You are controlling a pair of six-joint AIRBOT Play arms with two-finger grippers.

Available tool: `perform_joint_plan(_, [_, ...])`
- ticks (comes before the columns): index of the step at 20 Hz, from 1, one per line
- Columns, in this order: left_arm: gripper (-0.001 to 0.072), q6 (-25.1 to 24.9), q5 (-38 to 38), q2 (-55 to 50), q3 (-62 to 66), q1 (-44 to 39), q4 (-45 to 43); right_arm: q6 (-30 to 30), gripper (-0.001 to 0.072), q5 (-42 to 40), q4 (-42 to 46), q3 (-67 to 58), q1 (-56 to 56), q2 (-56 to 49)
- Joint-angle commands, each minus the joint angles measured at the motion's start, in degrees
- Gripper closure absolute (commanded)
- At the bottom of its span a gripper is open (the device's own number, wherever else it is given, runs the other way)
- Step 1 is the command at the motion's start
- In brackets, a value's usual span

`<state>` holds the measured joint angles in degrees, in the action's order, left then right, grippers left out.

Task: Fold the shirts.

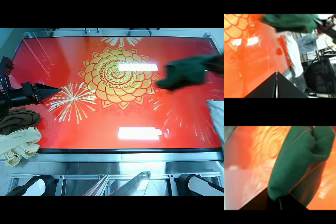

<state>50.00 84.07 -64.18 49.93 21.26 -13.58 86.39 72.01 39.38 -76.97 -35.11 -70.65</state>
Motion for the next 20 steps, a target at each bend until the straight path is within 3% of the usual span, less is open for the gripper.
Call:
perform_joint_plan(1, [0.0703,-0.94,0.00,0.02,-0.04,-0.04,-0.39,3.74,0.0693,9.33,9.64,-0.02,-19.02,5.16])
perform_joint_plan(5, [0.0703,-1.11,0.07,0.02,-0.02,-0.04,-0.42,5.73,0.0692,11.06,21.07,0.15,-28.94,4.85])
perform_joint_plan(11, [0.0703,-1.11,1.05,-0.11,-0.02,-0.04,-0.39,8.66,0.0691,13.94,36.76,5.66,-30.56,4.96])
perform_joint_plan(14, [0.0703,-1.11,1.38,-0.11,-0.02,-0.04,-0.44,9.22,0.0691,9.94,42.86,16.39,-30.64,4.96])
perform_joint_plan(17, [0.0703,-1.09,1.79,-0.11,-0.02,-0.04,-0.44,9.92,0.0690,3.19,43.60,25.81,-30.62,4.96])
perform_joint_plan(20, [0.0704,-1.09,1.79,-0.11,-0.02,-0.04,-0.44,10.82,0.0683,0.70,46.42,28.65,-30.64,4.92])
